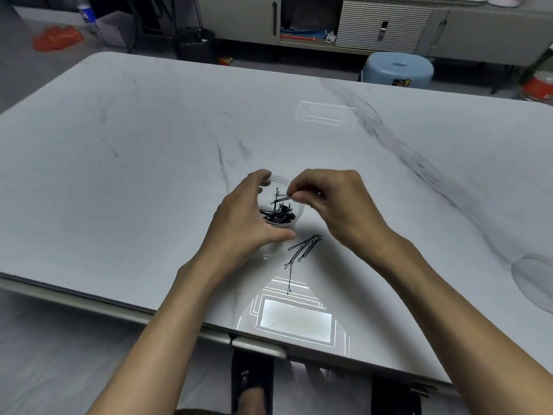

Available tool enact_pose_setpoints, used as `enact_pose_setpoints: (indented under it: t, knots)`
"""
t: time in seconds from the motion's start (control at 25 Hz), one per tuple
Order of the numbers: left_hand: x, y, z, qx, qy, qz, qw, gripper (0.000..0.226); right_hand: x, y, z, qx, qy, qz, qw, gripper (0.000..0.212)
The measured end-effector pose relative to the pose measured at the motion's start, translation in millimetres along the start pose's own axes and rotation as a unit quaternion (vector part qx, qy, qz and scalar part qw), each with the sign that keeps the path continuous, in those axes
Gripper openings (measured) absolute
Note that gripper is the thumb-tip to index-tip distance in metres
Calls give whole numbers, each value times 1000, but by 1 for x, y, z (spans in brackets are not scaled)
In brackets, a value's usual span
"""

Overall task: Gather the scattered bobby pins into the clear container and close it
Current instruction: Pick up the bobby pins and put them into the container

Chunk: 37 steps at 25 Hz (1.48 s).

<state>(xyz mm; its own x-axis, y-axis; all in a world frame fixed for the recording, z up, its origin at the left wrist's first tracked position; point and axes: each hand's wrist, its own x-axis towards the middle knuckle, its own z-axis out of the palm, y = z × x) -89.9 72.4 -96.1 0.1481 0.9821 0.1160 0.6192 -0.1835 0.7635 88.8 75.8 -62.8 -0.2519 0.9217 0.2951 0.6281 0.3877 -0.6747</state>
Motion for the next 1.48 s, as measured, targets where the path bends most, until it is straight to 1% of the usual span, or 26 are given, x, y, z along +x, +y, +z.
enact_pose_setpoints:
  t: [0.08,0.12,0.2,0.28,0.32,0.36,0.4,0.44,0.48,0.52,0.64,0.8,0.88,1.0,1.08,1.16,1.24,1.36,1.4,1.48]
  knots:
    - [0,2,2,-4,-13,8,1000,103,0,-4,6,-15,-39,-10,999,11]
    - [0,3,1,-4,-14,9,1000,103,0,-4,7,-15,-39,-15,999,11]
    - [0,1,0,-1,-5,8,1000,103,-1,0,5,-8,0,-28,1000,12]
    - [1,-1,-2,1,15,3,1000,103,-1,9,-2,3,27,-8,1000,13]
    - [2,-3,-3,-2,27,-4,1000,103,-3,14,-5,-1,8,14,1000,14]
    - [2,-4,-3,-5,39,-11,999,102,-5,19,-7,-15,-41,36,998,14]
    - [3,-6,-4,-8,49,-18,999,102,-8,24,-6,-40,-106,54,992,15]
    - [4,-7,-4,-9,55,-23,998,102,-13,28,-3,-70,-166,65,982,16]
    - [4,-8,-5,-10,58,-25,998,102,-17,31,1,-95,-206,70,971,18]
    - [4,-9,-5,-10,59,-26,998,102,-21,33,4,-110,-223,71,966,18]
    - [4,-10,-4,-9,55,-27,998,102,-25,35,10,-141,-221,63,963,11]
    - [4,-10,-3,-8,50,-26,998,103,-25,35,11,-192,-243,59,949,9]
    - [4,-10,-4,-8,51,-26,998,103,-25,36,8,-192,-234,68,951,11]
    - [4,-9,-4,-8,50,-26,998,102,-22,39,-2,-169,-193,98,961,20]
    - [4,-9,-4,-11,48,-25,998,101,-21,39,-7,-153,-190,109,964,24]
    - [4,-9,-4,-11,47,-25,999,101,-19,39,-11,-163,-190,100,963,28]
    - [3,-9,-5,-10,47,-27,998,101,-16,38,-16,-180,-168,82,966,30]
    - [3,-8,-5,-10,47,-28,998,101,-12,33,-27,-180,-99,79,975,18]
    - [3,-8,-4,-10,45,-27,999,101,-10,30,-30,-174,-59,80,980,14]
    - [2,-6,-3,-11,38,-23,999,101,-6,20,-33,-123,21,69,990,10]
